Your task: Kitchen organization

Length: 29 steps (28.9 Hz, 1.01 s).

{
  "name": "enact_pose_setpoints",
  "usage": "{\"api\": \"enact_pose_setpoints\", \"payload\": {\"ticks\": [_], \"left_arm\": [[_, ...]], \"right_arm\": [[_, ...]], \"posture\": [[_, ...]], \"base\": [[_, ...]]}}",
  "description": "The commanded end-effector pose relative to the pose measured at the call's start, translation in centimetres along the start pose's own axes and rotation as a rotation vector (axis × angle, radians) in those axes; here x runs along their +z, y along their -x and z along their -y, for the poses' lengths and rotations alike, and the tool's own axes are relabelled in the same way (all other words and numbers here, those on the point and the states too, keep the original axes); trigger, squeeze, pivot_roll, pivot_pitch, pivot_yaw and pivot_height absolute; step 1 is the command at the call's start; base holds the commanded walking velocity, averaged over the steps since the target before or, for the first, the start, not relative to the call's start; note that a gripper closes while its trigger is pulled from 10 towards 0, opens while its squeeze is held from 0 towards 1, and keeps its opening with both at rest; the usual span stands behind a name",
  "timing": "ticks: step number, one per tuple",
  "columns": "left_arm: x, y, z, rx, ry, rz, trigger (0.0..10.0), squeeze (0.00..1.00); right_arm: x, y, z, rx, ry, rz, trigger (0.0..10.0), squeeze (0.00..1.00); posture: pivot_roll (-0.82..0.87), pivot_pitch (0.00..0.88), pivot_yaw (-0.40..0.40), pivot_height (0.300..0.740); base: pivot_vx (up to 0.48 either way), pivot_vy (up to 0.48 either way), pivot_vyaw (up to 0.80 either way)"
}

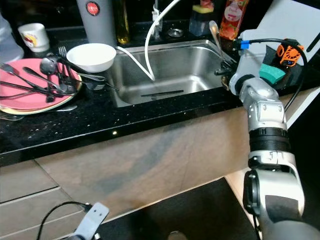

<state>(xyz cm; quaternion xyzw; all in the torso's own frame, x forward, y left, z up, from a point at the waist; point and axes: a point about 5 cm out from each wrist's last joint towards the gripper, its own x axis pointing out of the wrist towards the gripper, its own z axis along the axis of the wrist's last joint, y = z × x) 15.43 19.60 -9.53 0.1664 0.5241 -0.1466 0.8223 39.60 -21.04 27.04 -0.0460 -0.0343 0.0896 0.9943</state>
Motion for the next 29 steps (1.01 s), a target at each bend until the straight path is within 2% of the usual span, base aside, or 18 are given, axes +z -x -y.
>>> {"api": "enact_pose_setpoints", "payload": {"ticks": [1, 2, 5, 7, 9, 10, 11, 12, 13, 16, 23, 28, 29], "left_arm": [[-0.6, 0.0, 0.3, -0.012, -0.004, -0.019, 10.0, 0.0], [-0.6, 0.0, 0.3, -0.012, -0.004, -0.019, 10.0, 0.0], [-0.8, 0.0, 0.4, -0.015, -0.005, -0.019, 10.0, 0.0], [-0.9, 0.1, 0.5, -0.017, -0.006, -0.018, 10.0, 0.0], [-0.9, 0.1, 0.5, -0.018, -0.007, -0.018, 10.0, 0.0], [-1.0, 0.1, 0.5, -0.02, -0.008, -0.017, 10.0, 0.0], [-1.0, 0.1, 0.5, -0.02, -0.008, -0.017, 10.0, 0.0], [-1.3, 0.1, 0.6, -0.024, -0.011, -0.013, 10.0, 0.0], [-1.4, 0.1, 0.7, -0.026, -0.012, -0.011, 10.0, 0.0], [-1.7, 0.2, 0.9, -0.03, -0.006, -0.01, 10.0, 0.0], [-2.7, 0.3, 1.4, -0.043, 0.0, -0.019, 10.0, 0.0], [-3.2, 0.5, 1.5, -0.043, 0.007, -0.02, 10.0, 0.0], [-3.2, 0.5, 1.5, -0.043, 0.007, -0.021, 10.0, 0.0]], "right_arm": [[0.9, -1.0, -1.6, 0.048, 0.046, 0.028, 10.0, 0.0], [0.9, -1.0, -1.6, 0.048, 0.046, 0.028, 10.0, 0.0], [1.8, -2.0, -3.3, 0.091, 0.096, 0.058, 10.0, 0.0], [2.4, -2.7, -4.3, 0.109, 0.161, 0.065, 10.0, 0.0], [2.6, -3.0, -4.5, 0.112, 0.19, 0.062, 10.0, 0.0], [2.5, -3.3, -4.8, 0.109, 0.298, 0.033, 10.0, 0.0], [2.5, -3.3, -4.8, 0.109, 0.298, 0.033, 10.0, 0.0], [2.1, -3.7, -5.0, 0.101, 0.483, -0.037, 10.0, 0.0], [1.8, -3.8, -5.0, 0.103, 0.544, -0.07, 10.0, 0.0], [1.5, -4.1, -5.3, 0.12, 0.64, -0.124, 10.0, 0.0], [1.2, -4.5, -6.2, 0.133, 0.735, -0.149, 10.0, 0.0], [1.3, -4.7, -6.9, 0.145, 0.765, -0.151, 10.0, 0.0], [1.3, -4.7, -6.9, 0.144, 0.764, -0.153, 10.0, 0.78]], "posture": [[-0.01, 0.043, -0.037, 0.74], [-0.01, 0.043, -0.037, 0.74], [0.0, 0.064, -0.043, 0.74], [0.0, 0.084, -0.044, 0.74], [0.0, 0.084, -0.044, 0.74], [-0.01, 0.117, -0.051, 0.74], [-0.01, 0.117, -0.051, 0.74], [-0.01, 0.147, -0.062, 0.74], [-0.01, 0.151, -0.064, 0.74], [-0.01, 0.179, -0.072, 0.74], [0.0, 0.221, -0.085, 0.74], [0.01, 0.234, -0.091, 0.74], [0.01, 0.234, -0.092, 0.74]], "base": [[0.0, 0.0, 0.0], [0.0, 0.0, 0.0], [0.0, 0.0, 0.0], [0.0, 0.0, 0.0], [0.0, 0.0, 0.0], [0.0, 0.0, 0.0], [0.0, 0.0, 0.0], [0.0, 0.0, 0.0], [0.0, 0.0, 0.0], [0.0, 0.0, 0.0], [0.0, 0.0, 0.0], [0.0, 0.0, 0.0], [0.0, 0.0, 0.0]]}}
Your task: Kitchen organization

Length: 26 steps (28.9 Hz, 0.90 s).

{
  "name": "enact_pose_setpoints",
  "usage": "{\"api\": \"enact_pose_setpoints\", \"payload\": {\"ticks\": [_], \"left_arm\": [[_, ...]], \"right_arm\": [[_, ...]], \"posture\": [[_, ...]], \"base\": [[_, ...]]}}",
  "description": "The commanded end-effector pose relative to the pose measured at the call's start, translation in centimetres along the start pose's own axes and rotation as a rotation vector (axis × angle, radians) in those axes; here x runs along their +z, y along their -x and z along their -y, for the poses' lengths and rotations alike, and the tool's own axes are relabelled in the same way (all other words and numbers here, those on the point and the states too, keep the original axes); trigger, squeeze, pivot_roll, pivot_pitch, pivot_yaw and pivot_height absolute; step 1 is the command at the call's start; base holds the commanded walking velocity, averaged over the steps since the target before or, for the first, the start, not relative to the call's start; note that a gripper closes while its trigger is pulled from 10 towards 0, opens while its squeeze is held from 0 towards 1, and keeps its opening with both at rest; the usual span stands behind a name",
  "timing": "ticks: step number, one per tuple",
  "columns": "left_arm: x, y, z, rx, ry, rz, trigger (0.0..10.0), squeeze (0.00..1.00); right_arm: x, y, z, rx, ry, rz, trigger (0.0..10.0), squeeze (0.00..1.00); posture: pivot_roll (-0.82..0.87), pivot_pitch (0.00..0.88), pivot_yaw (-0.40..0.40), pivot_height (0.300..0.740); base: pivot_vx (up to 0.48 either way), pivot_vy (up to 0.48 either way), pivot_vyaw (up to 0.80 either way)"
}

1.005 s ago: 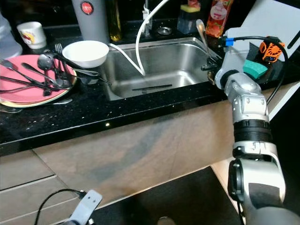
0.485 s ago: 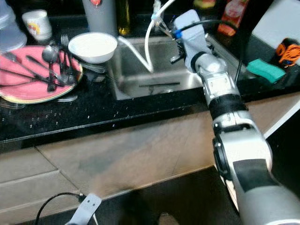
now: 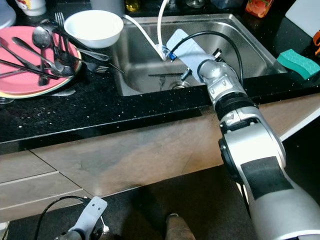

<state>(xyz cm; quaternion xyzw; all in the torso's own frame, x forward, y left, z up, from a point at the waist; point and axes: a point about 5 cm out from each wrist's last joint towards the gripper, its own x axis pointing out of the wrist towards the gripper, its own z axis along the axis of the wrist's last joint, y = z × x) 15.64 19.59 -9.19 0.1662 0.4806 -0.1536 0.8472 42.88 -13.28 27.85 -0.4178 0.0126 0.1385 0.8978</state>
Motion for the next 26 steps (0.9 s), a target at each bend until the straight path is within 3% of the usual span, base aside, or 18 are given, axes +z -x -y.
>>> {"api": "enact_pose_setpoints", "payload": {"ticks": [1, 2, 7, 8, 9, 10, 13, 19, 21, 22, 24, 26], "left_arm": [[-3.5, 0.6, 1.7, -0.052, 0.021, -0.121, 10.0, 0.0], [-3.5, 0.6, 1.6, -0.051, 0.021, -0.121, 10.0, 0.0], [-3.2, 0.5, 1.5, -0.045, 0.024, -0.116, 10.0, 0.0], [-3.1, 0.5, 1.4, -0.04, 0.027, -0.114, 10.0, 0.0], [-3.0, 0.5, 1.3, -0.037, 0.029, -0.113, 10.0, 0.0], [-3.0, 0.5, 1.3, -0.037, 0.029, -0.113, 10.0, 0.0], [-2.5, 0.3, 1.1, -0.026, 0.035, -0.109, 10.0, 0.0], [-1.9, 0.2, 0.7, -0.021, 0.022, -0.107, 10.0, 0.0], [-1.6, 0.1, 0.5, -0.018, 0.02, -0.107, 10.0, 0.0], [-1.6, 0.1, 0.5, -0.018, 0.02, -0.107, 10.0, 0.0], [-1.4, 0.1, 0.3, -0.012, 0.026, -0.102, 10.0, 0.0], [-1.2, 0.1, 0.2, -0.007, 0.033, -0.098, 10.0, 0.0]], "right_arm": [[0.1, 0.0, 0.1, -0.005, 0.006, -0.004, 10.0, 0.78], [0.1, 0.0, 0.1, -0.006, 0.007, -0.003, 10.0, 0.98], [0.6, 0.2, 1.3, -0.072, -0.063, 0.032, 10.0, 1.0], [1.1, 0.4, 2.1, -0.09, -0.126, 0.073, 10.0, 0.35], [1.6, 0.6, 3.0, -0.099, -0.207, 0.124, 10.0, 0.0], [1.6, 0.6, 3.0, -0.099, -0.207, 0.124, 10.0, 0.0], [1.9, 1.5, 4.9, -0.058, -0.439, 0.265, 10.0, 0.0], [0.1, 2.8, 6.5, -0.03, -0.531, 0.35, 10.0, 0.0], [-0.5, 3.7, 7.3, 0.039, -0.698, 0.472, 10.0, 0.0], [-0.5, 3.7, 7.3, 0.039, -0.698, 0.472, 10.0, 0.0], [-1.8, 5.3, 7.0, 0.197, -0.837, 0.643, 10.0, 0.0], [-3.0, 7.0, 5.8, 0.335, -0.884, 0.76, 10.0, 0.0]], "posture": [[0.01, 0.234, -0.092, 0.74], [0.01, 0.229, -0.092, 0.74], [0.02, 0.213, -0.09, 0.74], [0.02, 0.196, -0.089, 0.74], [0.03, 0.184, -0.088, 0.74], [0.03, 0.184, -0.088, 0.74], [0.03, 0.146, -0.074, 0.74], [0.01, 0.104, -0.055, 0.74], [0.01, 0.083, -0.049, 0.74], [0.01, 0.083, -0.049, 0.74], [0.0, 0.06, -0.037, 0.74], [0.0, 0.043, -0.029, 0.74]], "base": [[0.0, 0.0, 0.0], [0.0, 0.0, 0.0], [0.0, 0.0, 0.0], [0.0, 0.0, 0.0], [0.0, 0.0, 0.0], [0.0, 0.0, 0.0], [0.0, 0.0, 0.0], [0.0, 0.0, 0.0], [0.0, 0.0, 0.0], [0.0, 0.0, 0.0], [0.0, 0.0, 0.0], [0.0, 0.0, 0.0]]}}
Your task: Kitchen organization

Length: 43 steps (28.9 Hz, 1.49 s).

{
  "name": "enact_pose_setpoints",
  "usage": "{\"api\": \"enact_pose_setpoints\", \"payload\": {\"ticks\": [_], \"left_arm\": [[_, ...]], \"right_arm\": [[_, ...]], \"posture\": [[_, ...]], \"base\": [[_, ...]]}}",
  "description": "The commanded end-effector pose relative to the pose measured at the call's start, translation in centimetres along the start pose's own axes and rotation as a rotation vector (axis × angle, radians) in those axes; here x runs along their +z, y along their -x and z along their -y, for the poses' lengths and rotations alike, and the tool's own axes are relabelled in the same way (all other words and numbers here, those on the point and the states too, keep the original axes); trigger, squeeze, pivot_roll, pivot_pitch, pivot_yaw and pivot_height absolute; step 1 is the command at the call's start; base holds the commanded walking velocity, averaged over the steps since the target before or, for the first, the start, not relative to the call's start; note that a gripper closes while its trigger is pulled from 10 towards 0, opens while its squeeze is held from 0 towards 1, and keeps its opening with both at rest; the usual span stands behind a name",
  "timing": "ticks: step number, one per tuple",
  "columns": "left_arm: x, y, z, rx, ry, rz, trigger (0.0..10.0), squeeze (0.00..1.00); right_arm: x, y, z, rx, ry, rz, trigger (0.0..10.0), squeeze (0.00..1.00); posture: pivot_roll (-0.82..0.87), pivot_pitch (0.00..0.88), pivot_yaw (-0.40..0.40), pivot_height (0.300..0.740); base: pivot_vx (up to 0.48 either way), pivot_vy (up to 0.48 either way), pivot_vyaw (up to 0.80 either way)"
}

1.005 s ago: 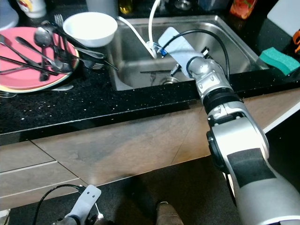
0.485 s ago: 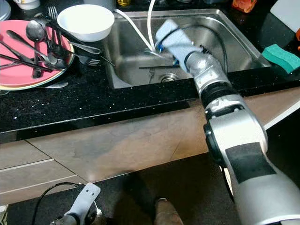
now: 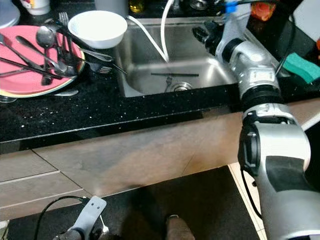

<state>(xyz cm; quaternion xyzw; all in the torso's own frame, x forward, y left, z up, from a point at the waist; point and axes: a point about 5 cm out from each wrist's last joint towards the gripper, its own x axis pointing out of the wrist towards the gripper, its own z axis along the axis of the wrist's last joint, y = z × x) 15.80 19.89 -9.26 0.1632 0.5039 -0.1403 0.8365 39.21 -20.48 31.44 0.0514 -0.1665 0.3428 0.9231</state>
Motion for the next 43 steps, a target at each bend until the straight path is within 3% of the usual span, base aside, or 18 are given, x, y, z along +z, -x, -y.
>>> {"api": "enact_pose_setpoints", "payload": {"ticks": [1, 3, 4, 5, 10, 14, 17, 19, 21, 24, 26, 28, 30, 36, 37, 39, 40, 43], "left_arm": [[-1.2, 0.1, 0.5, -0.015, 0.011, -0.045, 10.0, 0.0], [-0.9, 0.1, 0.2, -0.006, 0.021, -0.04, 10.0, 0.0], [-0.9, 0.1, 0.2, -0.006, 0.021, -0.04, 10.0, 0.0], [-0.7, 0.1, 0.0, 0.005, 0.047, -0.031, 10.0, 0.0], [-0.5, 0.1, -0.2, 0.025, 0.125, -0.009, 10.0, 0.0], [-0.2, 0.1, -0.4, 0.056, 0.202, 0.024, 10.0, 0.0], [-0.2, 0.1, -0.4, 0.057, 0.206, 0.027, 10.0, 0.0], [-0.1, 0.1, -0.5, 0.07, 0.21, 0.033, 10.0, 0.0], [-0.1, 0.1, -0.5, 0.072, 0.206, 0.032, 10.0, 0.0], [-0.1, 0.1, -0.6, 0.072, 0.205, 0.03, 10.0, 0.0], [-0.2, 0.1, -0.6, 0.071, 0.183, 0.016, 10.0, 0.0], [-0.2, 0.1, -0.6, 0.07, 0.176, 0.011, 10.0, 0.0], [-0.3, 0.1, -0.5, 0.063, 0.213, 0.008, 10.0, 0.0], [-0.2, 0.0, -0.2, 0.046, 0.247, 0.016, 10.0, 0.0], [-0.2, 0.0, -0.2, 0.046, 0.247, 0.016, 10.0, 0.0], [-0.1, -0.1, 0.1, 0.019, 0.273, 0.018, 10.0, 0.0], [-0.1, -0.1, 0.1, 0.019, 0.273, 0.018, 10.0, 0.0], [-0.1, -0.1, 0.3, 0.009, 0.289, 0.014, 10.0, 0.0]], "right_arm": [[0.2, 1.2, -0.6, 0.117, -0.063, 0.062, 10.0, 0.0], [-0.7, 3.1, -2.2, 0.246, -0.138, 0.102, 10.0, 0.0], [-0.7, 3.1, -2.2, 0.246, -0.138, 0.102, 10.0, 0.0], [-1.1, 4.9, -4.0, 0.375, -0.186, 0.135, 10.0, 0.0], [-1.9, 6.7, -5.9, 0.503, -0.253, 0.132, 10.0, 0.0], [-5.7, 10.3, -8.6, 0.683, -0.363, -0.067, 10.0, 0.0], [-6.0, 10.7, -8.8, 0.694, -0.37, -0.092, 10.0, 0.0], [-9.7, 13.3, -9.5, 0.685, -0.408, -0.335, 10.0, 0.0], [-11.5, 14.6, -9.6, 0.652, -0.417, -0.459, 10.0, 0.0], [-13.3, 15.8, -8.9, 0.562, -0.434, -0.539, 10.0, 0.0], [-16.5, 18.1, -7.3, 0.357, -0.439, -0.676, 10.0, 0.0], [-17.5, 18.9, -6.9, 0.29, -0.44, -0.723, 10.0, 0.0], [-20.7, 21.6, -6.4, 0.081, -0.471, -0.866, 10.0, 0.0], [-25.7, 26.8, -7.5, -0.369, -0.521, -1.072, 10.0, 0.0], [-25.7, 26.8, -7.5, -0.369, -0.521, -1.072, 10.0, 0.0], [-27.3, 29.4, -8.8, -0.57, -0.512, -1.169, 10.0, 0.0], [-27.3, 29.4, -8.8, -0.57, -0.512, -1.169, 10.0, 0.0], [-28.3, 31.9, -10.1, -0.757, -0.509, -1.229, 10.0, 0.0]], "posture": [[0.0, 0.043, -0.029, 0.74], [-0.01, 0.029, -0.014, 0.74], [-0.01, 0.029, -0.014, 0.74], [0.0, 0.019, -0.011, 0.74], [0.0, 0.006, -0.002, 0.74], [0.01, 0.0, -0.001, 0.74], [0.01, 0.0, -0.001, 0.74], [0.02, 0.0, -0.001, 0.74], [0.02, 0.0, 0.0, 0.74], [0.02, 0.0, 0.0, 0.74], [0.02, 0.0, 0.001, 0.74], [0.02, 0.0, 0.001, 0.74], [0.03, 0.0, -0.001, 0.74], [0.03, 0.0, -0.009, 0.74], [0.03, 0.0, -0.009, 0.74], [0.03, 0.0, -0.022, 0.74], [0.03, 0.0, -0.022, 0.74], [0.03, 0.0, -0.018, 0.74]], "base": [[0.0, 0.0, 0.0], [0.0, 0.0, 0.0], [0.0, 0.0, 0.0], [0.0, 0.0, 0.0], [0.0, 0.0, 0.0], [0.0, 0.0, 0.0], [0.0, 0.0, 0.0], [0.0, 0.0, 0.0], [0.0, 0.0, 0.0], [0.0, 0.0, 0.0], [0.0, 0.0, 0.0], [0.0, 0.0, 0.0], [0.0, 0.0, 0.0], [0.0, 0.0, 0.0], [0.0, 0.0, 0.0], [0.0, 0.0, 0.0], [0.0, 0.0, 0.0], [0.0, 0.0, 0.0]]}}
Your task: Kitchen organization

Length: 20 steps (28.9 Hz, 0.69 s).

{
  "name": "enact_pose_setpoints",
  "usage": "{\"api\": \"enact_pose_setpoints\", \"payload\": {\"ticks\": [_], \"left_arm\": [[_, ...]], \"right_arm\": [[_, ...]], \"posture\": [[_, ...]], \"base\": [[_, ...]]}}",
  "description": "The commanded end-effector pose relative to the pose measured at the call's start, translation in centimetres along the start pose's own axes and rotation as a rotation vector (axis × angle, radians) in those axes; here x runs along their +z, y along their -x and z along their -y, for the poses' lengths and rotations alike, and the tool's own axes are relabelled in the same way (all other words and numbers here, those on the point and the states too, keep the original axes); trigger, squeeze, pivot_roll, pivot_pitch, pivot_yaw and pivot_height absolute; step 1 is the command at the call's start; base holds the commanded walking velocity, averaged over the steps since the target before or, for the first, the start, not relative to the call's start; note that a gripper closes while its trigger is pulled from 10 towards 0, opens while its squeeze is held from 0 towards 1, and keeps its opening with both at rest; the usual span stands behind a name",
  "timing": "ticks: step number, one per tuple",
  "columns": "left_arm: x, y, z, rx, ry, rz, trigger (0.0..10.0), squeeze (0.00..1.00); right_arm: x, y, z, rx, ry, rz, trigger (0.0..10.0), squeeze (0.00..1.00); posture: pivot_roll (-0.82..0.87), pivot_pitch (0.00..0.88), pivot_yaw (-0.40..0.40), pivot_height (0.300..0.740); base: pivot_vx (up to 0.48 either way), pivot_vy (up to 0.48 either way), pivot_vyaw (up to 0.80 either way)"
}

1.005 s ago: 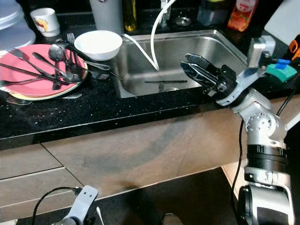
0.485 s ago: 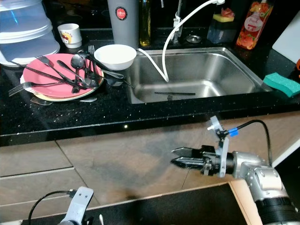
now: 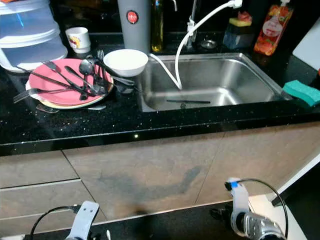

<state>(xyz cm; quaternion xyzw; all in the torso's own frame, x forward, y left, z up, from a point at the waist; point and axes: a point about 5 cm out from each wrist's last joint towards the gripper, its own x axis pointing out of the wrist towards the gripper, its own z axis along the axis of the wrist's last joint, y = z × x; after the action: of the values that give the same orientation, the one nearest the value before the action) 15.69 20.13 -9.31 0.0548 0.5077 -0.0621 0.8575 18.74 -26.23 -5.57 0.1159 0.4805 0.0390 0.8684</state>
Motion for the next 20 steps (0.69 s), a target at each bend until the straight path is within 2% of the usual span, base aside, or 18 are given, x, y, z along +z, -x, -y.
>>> {"api": "enact_pose_setpoints", "payload": {"ticks": [1, 2, 3, 4, 5, 7, 9, 11, 12, 20], "left_arm": [[0.0, -0.1, 0.5, -0.016, 0.021, -0.009, 10.0, 0.0], [-0.1, -0.1, 0.5, -0.015, 0.023, -0.016, 10.0, 0.0], [-0.1, -0.1, 0.5, -0.015, 0.023, -0.016, 10.0, 0.0], [-0.1, -0.1, 0.5, -0.015, 0.026, -0.022, 10.0, 0.0], [-0.2, -0.1, 0.5, -0.016, 0.026, -0.026, 10.0, 0.0], [-0.2, -0.1, 0.4, -0.015, 0.025, -0.029, 10.0, 0.0], [-0.3, -0.1, 0.5, -0.015, 0.03, -0.032, 10.0, 0.0], [-0.3, -0.1, 0.3, -0.01, 0.007, -0.036, 10.0, 0.0], [-0.3, 0.0, 0.2, -0.008, 0.013, -0.035, 10.0, 0.0], [-0.6, 0.1, -0.5, 0.01, -0.003, -0.049, 10.0, 0.0]], "right_arm": [[-1.2, 0.0, 0.5, -0.073, -0.041, -0.011, 10.0, 0.0], [-2.1, 0.0, 0.6, -0.113, -0.103, -0.015, 10.0, 0.0], [-2.1, 0.0, 0.6, -0.113, -0.103, -0.015, 10.0, 0.0], [-2.7, -0.1, 0.6, -0.144, -0.164, -0.008, 10.0, 0.0], [-3.3, -0.1, 0.7, -0.18, -0.142, -0.038, 10.0, 0.0], [-3.3, -0.3, 0.5, -0.211, -0.209, -0.003, 10.0, 0.0], [-3.1, -0.3, 0.5, -0.228, -0.223, 0.015, 10.0, 0.0], [-3.1, -0.3, 0.6, -0.265, -0.211, 0.014, 10.0, 0.0], [-3.3, -0.4, 0.6, -0.274, -0.177, -0.005, 10.0, 0.0], [-4.4, -0.8, -0.3, -0.301, -0.054, -0.058, 10.0, 0.0]], "posture": [[0.03, 0.0, -0.018, 0.74], [0.02, 0.0, -0.014, 0.74], [0.02, 0.0, -0.014, 0.74], [0.0, 0.0, -0.014, 0.74], [0.0, 0.0, -0.015, 0.74], [0.0, 0.0, -0.017, 0.74], [0.0, 0.0, -0.015, 0.74], [0.0, 0.0, -0.01, 0.74], [0.01, 0.0, -0.005, 0.74], [0.02, 0.0, 0.007, 0.74]], "base": [[0.0, 0.0, 0.0], [0.0, 0.0, 0.0], [0.0, 0.0, 0.0], [0.0, 0.0, 0.0], [0.0, 0.0, 0.0], [0.0, 0.0, 0.0], [0.0, 0.0, 0.0], [0.0, 0.0, 0.0], [0.0, 0.0, 0.0], [0.0, 0.0, 0.0]]}}
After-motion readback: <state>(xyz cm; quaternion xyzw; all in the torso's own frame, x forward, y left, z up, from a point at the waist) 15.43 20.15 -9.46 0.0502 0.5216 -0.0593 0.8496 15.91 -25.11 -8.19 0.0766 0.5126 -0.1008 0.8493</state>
